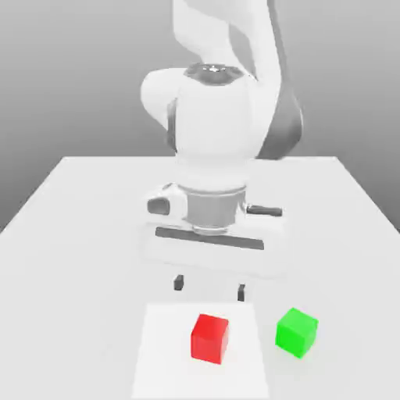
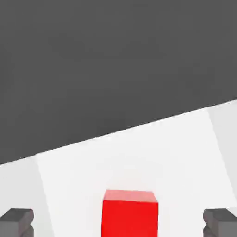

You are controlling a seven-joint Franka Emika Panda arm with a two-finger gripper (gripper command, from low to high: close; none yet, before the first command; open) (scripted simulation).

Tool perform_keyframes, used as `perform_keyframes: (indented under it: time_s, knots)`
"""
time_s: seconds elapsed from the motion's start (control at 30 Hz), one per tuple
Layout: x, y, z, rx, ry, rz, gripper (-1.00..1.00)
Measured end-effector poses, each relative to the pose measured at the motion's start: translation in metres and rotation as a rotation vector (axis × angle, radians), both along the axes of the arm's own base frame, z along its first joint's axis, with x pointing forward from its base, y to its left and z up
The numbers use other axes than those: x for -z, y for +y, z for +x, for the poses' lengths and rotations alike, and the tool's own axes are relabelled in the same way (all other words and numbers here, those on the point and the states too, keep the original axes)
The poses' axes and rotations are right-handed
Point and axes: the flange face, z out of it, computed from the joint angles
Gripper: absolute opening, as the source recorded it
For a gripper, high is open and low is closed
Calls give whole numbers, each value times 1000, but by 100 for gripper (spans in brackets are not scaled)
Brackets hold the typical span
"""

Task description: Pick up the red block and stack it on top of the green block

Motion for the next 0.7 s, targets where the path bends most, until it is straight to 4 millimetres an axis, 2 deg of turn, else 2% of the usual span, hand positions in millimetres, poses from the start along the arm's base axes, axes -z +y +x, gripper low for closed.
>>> perform_keyframes:
  time_s: [0.17,0.2,0.43,0.63,0.7]
  knots:
    - [58,0,-5,8,20,2,0]
    - [68,0,-5,8,21,2,-100]
    - [70,0,-5,8,20,1,-100]
    - [14,2,-6,0,20,1,-100]
    - [5,24,-7,-120,20,-1,-100]
